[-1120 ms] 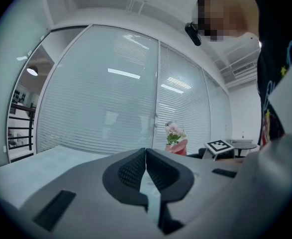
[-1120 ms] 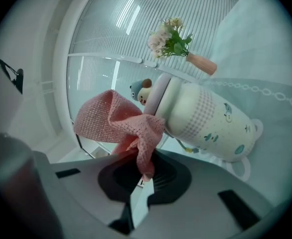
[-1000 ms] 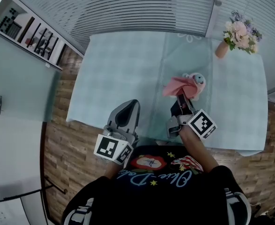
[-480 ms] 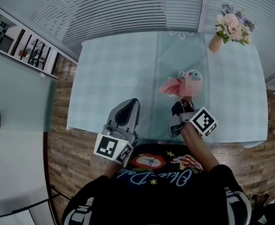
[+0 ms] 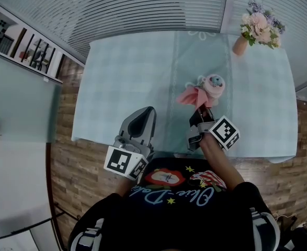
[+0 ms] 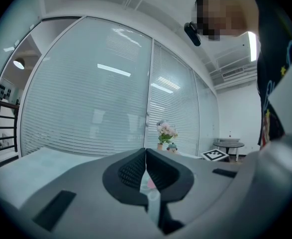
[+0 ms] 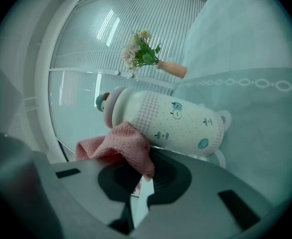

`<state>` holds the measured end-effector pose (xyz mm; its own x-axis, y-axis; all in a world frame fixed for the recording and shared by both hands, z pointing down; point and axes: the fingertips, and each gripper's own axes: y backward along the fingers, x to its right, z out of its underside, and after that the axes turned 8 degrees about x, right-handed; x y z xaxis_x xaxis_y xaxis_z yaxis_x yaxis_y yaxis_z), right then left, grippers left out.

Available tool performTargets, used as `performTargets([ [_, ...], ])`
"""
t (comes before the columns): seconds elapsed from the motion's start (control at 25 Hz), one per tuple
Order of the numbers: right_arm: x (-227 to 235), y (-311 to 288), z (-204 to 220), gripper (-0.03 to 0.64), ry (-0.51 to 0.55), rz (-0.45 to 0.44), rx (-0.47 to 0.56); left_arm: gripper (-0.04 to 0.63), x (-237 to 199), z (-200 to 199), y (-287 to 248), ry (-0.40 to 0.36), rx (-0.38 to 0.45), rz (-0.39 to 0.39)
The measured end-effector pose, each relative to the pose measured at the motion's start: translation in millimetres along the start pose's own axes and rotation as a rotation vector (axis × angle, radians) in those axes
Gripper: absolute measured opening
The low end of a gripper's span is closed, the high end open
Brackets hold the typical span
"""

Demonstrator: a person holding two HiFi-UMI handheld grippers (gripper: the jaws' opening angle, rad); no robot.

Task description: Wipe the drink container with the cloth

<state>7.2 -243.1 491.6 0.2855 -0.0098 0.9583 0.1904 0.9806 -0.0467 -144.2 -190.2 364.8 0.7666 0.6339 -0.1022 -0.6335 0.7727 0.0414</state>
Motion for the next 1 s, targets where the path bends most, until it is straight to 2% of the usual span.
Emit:
performTargets([
  [0.76,46.0,-1.9,14.3,0.012,-0.105,0.133,-0.062,0.005,1.6,1.8,-1.6,-0.004,-0.001,-0.04],
  [1.0,59.1,-1.0,19.9,0.012,-0.204,0.192,-0.067,0.005,0.2,0.4,-1.6,-0.007,0.007,-0.05],
])
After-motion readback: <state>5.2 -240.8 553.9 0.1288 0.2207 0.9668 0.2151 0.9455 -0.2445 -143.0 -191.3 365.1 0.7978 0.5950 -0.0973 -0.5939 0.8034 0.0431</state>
